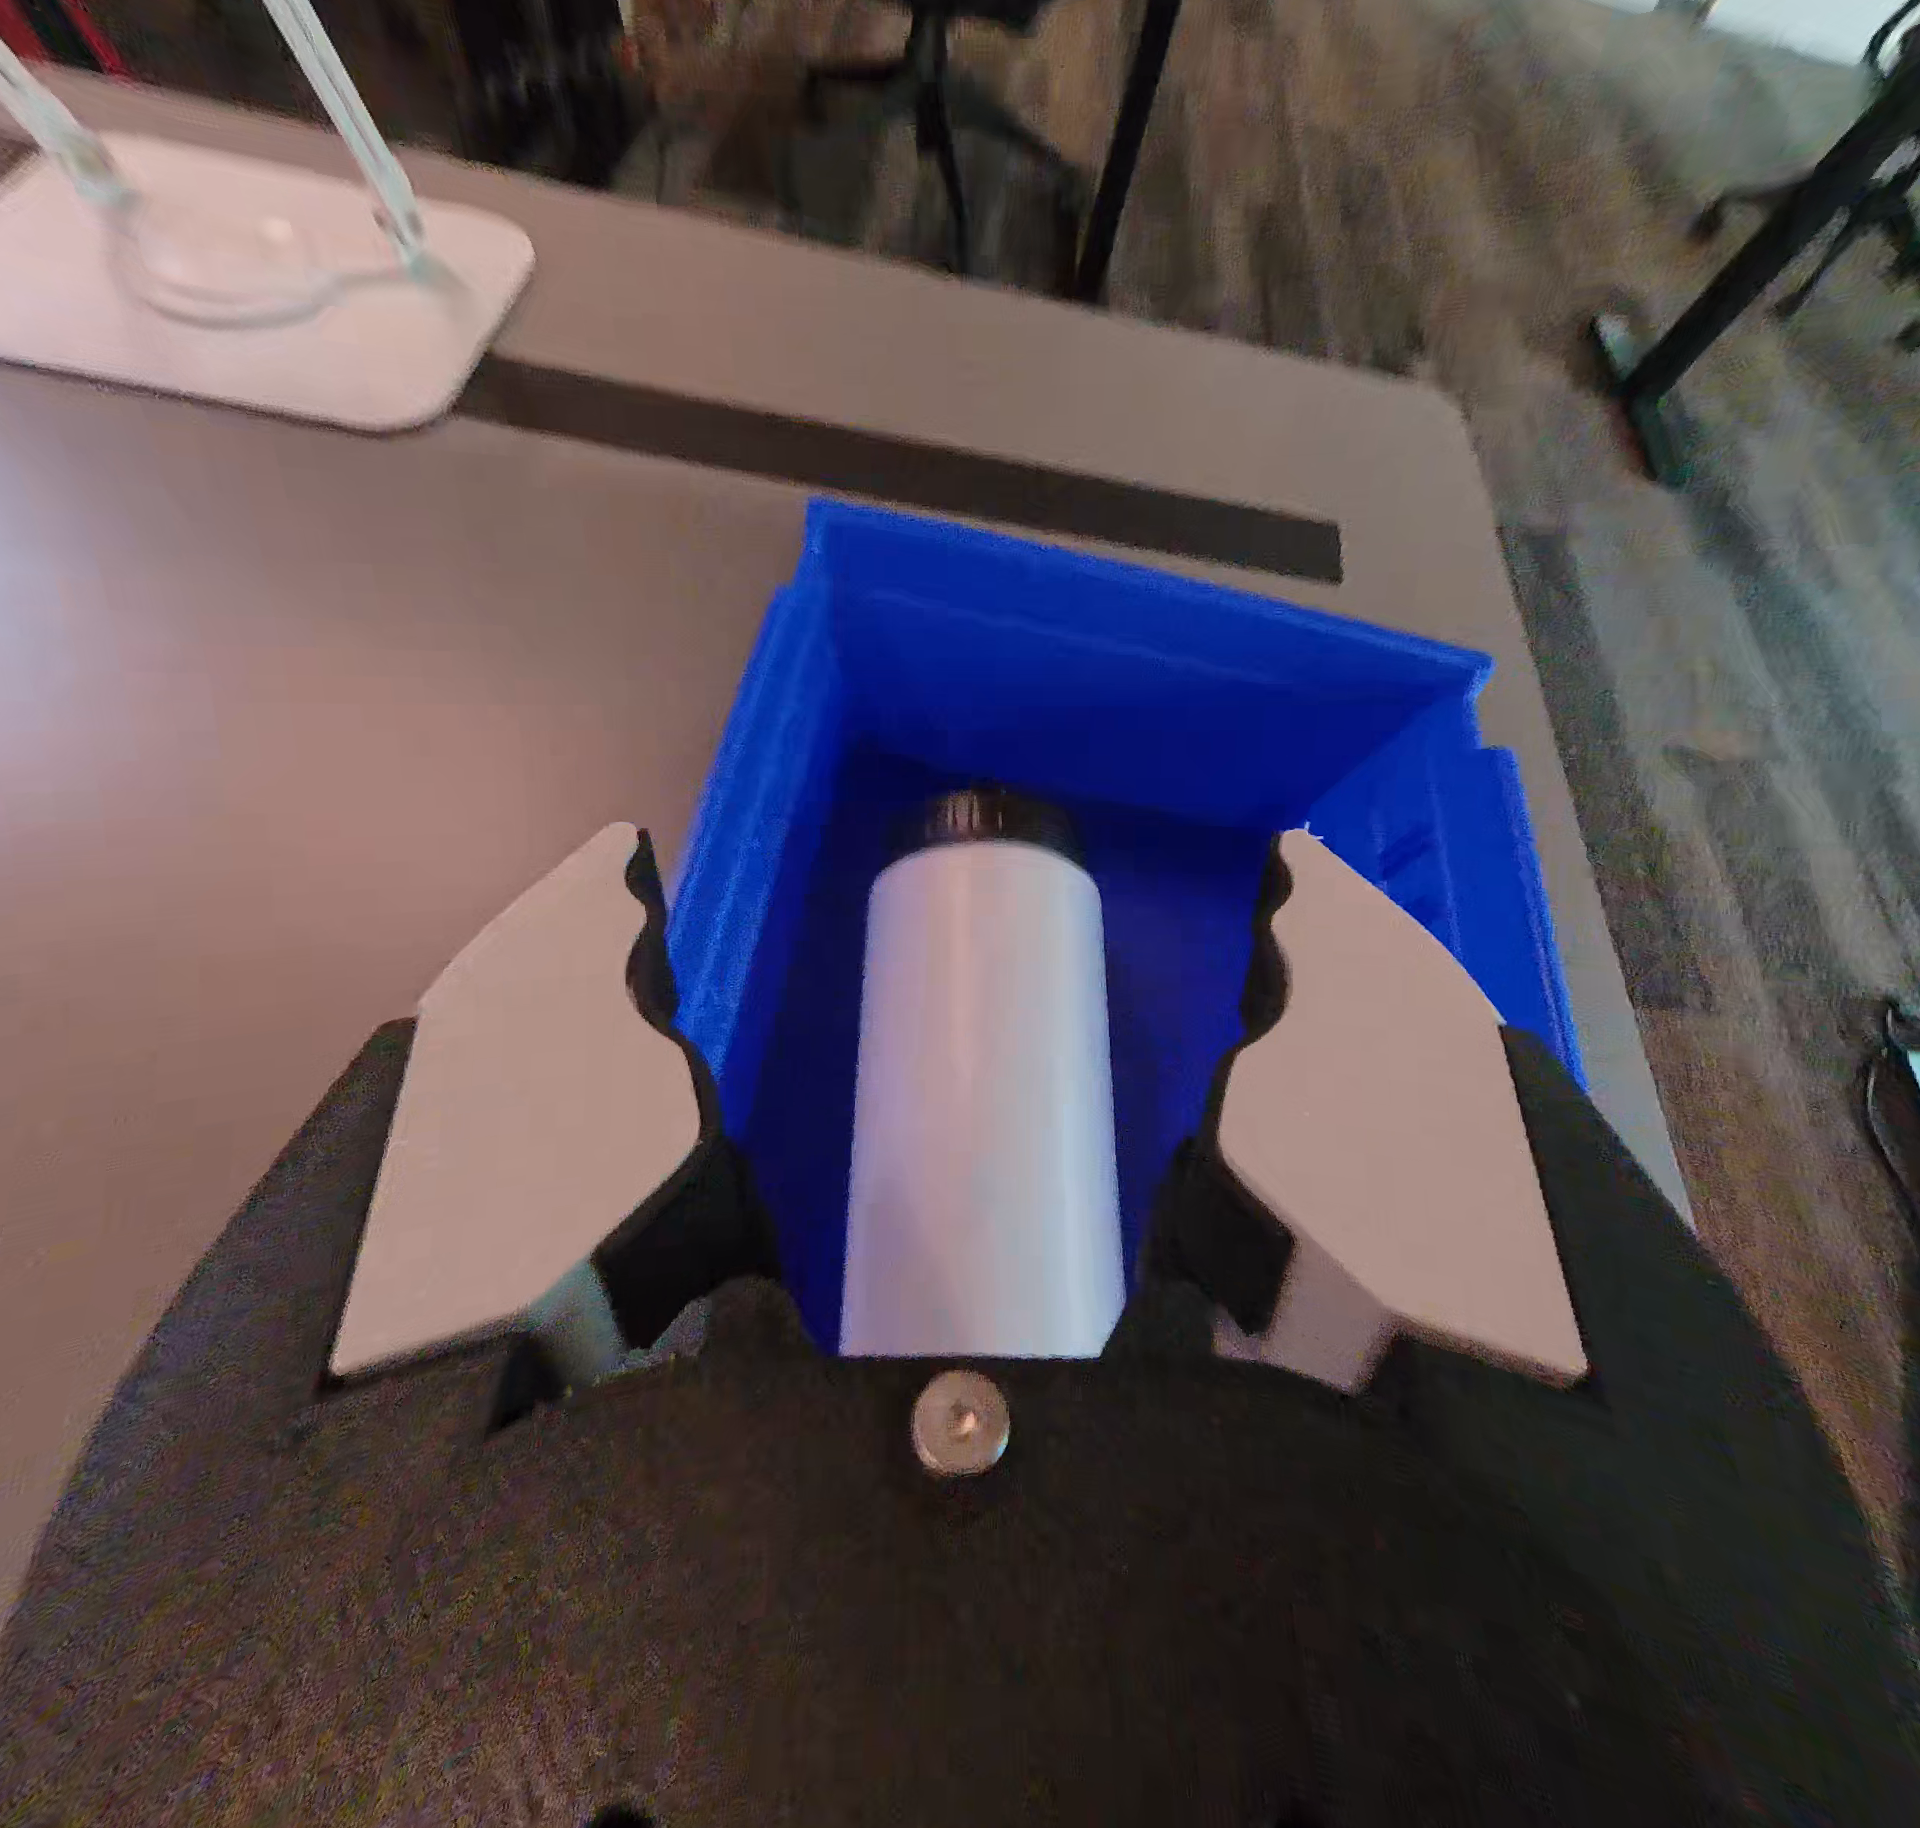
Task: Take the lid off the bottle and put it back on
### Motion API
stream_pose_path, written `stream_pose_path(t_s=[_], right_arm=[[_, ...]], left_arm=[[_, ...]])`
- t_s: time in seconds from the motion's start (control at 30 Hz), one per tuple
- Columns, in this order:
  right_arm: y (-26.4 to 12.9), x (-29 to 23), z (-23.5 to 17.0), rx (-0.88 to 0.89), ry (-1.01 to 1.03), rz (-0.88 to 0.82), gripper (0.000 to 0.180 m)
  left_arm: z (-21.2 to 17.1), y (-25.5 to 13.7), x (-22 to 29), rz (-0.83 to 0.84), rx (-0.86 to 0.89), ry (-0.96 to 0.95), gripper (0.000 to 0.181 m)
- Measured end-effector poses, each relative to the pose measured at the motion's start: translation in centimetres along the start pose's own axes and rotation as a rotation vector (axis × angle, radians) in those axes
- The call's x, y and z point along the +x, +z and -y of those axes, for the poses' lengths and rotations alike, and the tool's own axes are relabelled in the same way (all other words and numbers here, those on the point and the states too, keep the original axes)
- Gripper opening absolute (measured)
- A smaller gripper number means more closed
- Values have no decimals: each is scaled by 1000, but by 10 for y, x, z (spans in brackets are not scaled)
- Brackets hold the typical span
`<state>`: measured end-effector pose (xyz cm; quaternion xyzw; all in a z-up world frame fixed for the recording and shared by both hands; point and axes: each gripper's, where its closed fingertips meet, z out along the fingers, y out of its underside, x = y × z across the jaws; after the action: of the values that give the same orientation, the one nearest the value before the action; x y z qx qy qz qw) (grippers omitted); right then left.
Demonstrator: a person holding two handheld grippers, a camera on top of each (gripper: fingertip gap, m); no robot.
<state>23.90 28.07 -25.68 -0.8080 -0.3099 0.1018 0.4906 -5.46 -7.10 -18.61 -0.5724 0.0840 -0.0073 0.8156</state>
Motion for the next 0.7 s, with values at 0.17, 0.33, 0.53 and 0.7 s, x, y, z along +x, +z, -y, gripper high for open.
stream_pose_path(t_s=[0.17, 0.33, 0.53, 0.7], right_arm=[[-99, -41, 32, 482, -54, 10, 120], [-124, -74, -30, 388, -117, 9, 104], [-81, -91, -80, 136, -160, 39, 79], [-67, -87, -87, 81, -290, -118, 13]], left_arm=[[17, -69, -73, 332, -183, 326, 96], [-38, -136, -145, 559, -564, 415, 95], [-110, -154, -163, 550, -837, 307, 42], [-116, -137, -152, 542, -814, 244, 19]])
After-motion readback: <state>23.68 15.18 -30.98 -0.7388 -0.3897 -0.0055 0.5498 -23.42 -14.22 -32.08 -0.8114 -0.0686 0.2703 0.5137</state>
